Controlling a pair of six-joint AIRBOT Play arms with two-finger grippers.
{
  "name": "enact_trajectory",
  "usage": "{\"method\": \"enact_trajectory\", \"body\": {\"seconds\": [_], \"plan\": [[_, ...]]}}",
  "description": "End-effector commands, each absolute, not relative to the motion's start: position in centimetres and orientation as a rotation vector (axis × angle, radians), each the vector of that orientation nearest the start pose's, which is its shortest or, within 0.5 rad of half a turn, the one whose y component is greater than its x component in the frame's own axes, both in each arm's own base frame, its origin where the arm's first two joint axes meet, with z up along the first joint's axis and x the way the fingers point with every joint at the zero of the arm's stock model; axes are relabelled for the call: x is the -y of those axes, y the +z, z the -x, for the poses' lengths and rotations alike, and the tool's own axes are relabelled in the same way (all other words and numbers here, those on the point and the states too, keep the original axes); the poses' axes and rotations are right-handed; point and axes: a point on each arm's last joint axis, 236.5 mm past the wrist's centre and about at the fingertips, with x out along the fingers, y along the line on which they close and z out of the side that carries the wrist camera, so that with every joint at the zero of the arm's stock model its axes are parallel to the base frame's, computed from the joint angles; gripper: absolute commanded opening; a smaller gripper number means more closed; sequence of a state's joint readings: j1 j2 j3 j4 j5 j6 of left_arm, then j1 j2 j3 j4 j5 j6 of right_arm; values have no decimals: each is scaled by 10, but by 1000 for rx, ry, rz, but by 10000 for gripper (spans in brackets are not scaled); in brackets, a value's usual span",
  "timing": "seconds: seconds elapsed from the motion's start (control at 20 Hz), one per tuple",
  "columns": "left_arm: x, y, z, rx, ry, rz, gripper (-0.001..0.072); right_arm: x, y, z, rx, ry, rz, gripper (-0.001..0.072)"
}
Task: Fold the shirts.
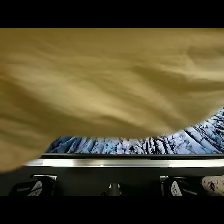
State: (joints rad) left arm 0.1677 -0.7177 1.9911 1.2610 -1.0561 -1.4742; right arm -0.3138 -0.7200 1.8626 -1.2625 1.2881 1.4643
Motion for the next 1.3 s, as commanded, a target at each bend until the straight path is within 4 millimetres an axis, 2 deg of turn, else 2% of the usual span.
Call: {"method": "enact_trajectory", "body": {"seconds": [0.0,0.05,0.15,0.2,0.25,0.35,0.45,0.55,0.6,0.7,0.85,0.95,1.05,1.1,1.15,1.25], "plan": [[9,480,-265,-155,-60,15,28,10,383,-282,-518,33,-117,19],[4,443,-295,-286,-63,30,28,15,339,-300,-702,51,-158,19],[-4,355,-351,-540,-71,75,28,26,252,-334,-1020,73,-253,18],[-7,302,-374,-676,-75,102,27,29,209,-347,-1154,77,-271,18],[-9,245,-390,-815,-77,133,28,32,162,-360,-1281,58,-263,18],[-6,144,-414,-1007,-91,170,27,30,87,-394,-1403,22,-215,19],[-4,67,-435,-1120,-91,201,28,14,33,-442,-1389,17,-233,19],[3,13,-454,-1201,-106,273,28,1,-5,-480,-1338,-1,-276,19],[5,-5,-465,-1213,-108,299,28,-4,-18,-497,-1296,-4,-295,19],[7,-22,-496,-1177,-109,346,28,-7,-24,-531,-1179,-1,-331,20],[-2,-11,-547,-1028,-85,358,29,3,-1,-578,-954,-24,-347,20],[-6,1,-569,-949,-76,366,28,7,8,-591,-888,-32,-350,20],[-2,2,-569,-948,-84,367,28,5,-1,-584,-930,-28,-349,20],[1,4,-563,-970,-96,361,28,3,-4,-573,-980,-18,-334,20],[4,10,-550,-1004,-131,319,28,3,-4,-559,-1035,-3,-311,20],[4,14,-509,-1147,-162,226,28,2,-8,-515,-1212,31,-270,21]]}}
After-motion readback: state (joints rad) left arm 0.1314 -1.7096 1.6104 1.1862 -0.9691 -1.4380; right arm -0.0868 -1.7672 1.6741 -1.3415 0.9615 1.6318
